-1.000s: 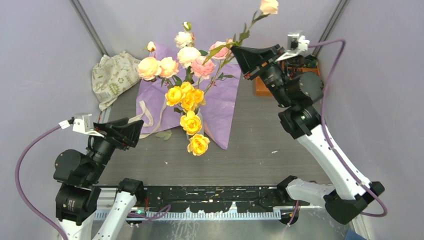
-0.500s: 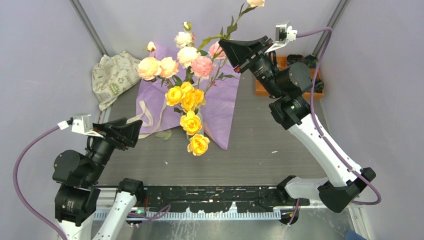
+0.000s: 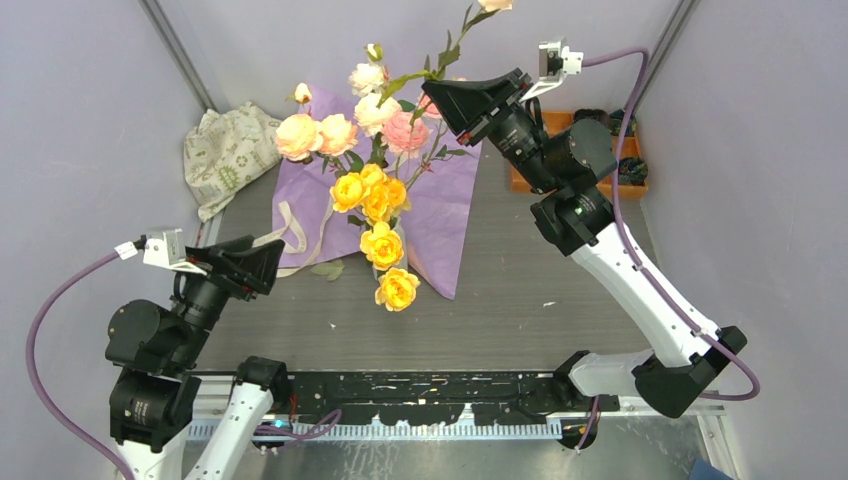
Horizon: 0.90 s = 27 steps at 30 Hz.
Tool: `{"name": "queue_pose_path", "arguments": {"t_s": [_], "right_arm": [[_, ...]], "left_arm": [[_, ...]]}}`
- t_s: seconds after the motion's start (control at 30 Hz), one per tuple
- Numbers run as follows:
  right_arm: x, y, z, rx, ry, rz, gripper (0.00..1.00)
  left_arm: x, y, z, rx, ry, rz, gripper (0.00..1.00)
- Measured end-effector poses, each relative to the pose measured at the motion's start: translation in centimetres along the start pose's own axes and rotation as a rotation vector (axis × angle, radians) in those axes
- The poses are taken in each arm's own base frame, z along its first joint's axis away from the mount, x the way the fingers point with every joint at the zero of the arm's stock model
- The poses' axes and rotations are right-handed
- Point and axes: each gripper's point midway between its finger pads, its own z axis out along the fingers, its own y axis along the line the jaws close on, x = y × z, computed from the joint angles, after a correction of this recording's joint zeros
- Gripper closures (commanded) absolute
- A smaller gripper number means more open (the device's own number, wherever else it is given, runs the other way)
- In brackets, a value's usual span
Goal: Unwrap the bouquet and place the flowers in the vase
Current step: Insert the fake flower into the vase.
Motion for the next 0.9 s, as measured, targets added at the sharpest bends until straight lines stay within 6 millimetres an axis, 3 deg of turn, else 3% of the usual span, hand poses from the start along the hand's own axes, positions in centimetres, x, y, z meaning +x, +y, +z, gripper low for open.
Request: {"name": "queue_pose_path", "arguments": {"t_s": [0.47,0.9], "right_arm": [[-0.2,2.7,0.1,-0.010,0.066,0.112,0.99],[1.4,3.6,-0.3,-0.010,0.136,0.186,0.99]], "left_arm": [[0.1,0.0,-0.5,0.000,-0.001,0.000,0.34],[0.2,0.0,-0.6,-0.001,0.002,-0.002,0.34]]}}
